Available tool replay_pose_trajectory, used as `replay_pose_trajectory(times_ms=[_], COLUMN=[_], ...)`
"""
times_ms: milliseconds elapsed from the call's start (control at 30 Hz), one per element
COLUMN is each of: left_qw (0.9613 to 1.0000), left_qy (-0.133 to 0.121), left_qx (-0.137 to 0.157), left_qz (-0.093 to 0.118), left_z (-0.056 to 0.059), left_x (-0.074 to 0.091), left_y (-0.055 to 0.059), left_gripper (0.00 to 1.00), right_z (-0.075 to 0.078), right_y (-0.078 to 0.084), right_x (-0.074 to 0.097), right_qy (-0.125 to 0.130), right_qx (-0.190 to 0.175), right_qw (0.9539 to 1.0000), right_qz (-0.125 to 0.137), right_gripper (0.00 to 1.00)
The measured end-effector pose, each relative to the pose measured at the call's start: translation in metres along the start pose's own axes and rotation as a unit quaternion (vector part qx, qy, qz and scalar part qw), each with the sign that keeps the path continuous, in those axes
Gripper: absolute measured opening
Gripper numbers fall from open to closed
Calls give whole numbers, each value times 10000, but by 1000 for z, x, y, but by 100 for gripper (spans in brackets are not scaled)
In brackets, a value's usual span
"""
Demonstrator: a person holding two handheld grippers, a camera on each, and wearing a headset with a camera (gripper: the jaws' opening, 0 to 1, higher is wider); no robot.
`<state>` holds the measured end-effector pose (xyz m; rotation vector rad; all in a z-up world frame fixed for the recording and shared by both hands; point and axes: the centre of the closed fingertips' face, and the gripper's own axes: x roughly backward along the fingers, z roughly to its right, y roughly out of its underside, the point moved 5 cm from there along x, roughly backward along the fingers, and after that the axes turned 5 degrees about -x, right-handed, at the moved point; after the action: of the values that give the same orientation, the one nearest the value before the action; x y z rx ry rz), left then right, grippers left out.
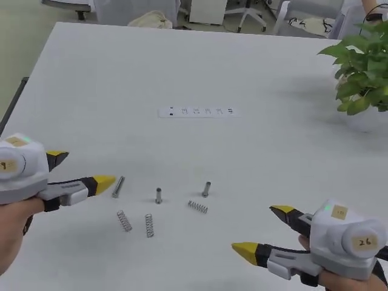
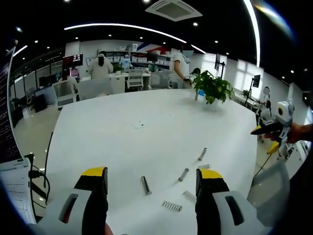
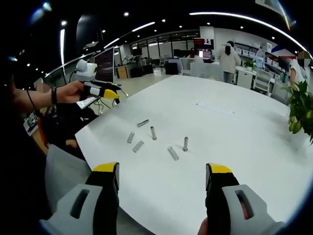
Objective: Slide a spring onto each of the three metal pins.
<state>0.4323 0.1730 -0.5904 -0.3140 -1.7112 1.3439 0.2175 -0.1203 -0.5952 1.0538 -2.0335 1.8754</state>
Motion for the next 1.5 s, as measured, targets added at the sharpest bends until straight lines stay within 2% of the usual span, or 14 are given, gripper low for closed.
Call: replay_pose_trajectory(times_ms=[500,900,1167,1500], left_qw=[9998,9995,9990,9975], left_qy=[142,162,199,214], left_qx=[31,141,159,256], left_qz=[-94,-233,-358,-617], left_z=[-3,-13,-15,-22], left_x=[-33,-55,-71,-90], left_y=[1,10,18,34], left_gripper=[68,65,63,59], right_z=[1,3,3,8], right_y=[-2,-1,-1,-1], right_x=[-3,-3,-4,-4], right_qy=[-30,-42,-44,-23], right_qx=[0,12,3,1], right_qw=[10000,10000,9999,9999], right_qz=[-42,-84,-100,-132], right_gripper=[71,71,71,70])
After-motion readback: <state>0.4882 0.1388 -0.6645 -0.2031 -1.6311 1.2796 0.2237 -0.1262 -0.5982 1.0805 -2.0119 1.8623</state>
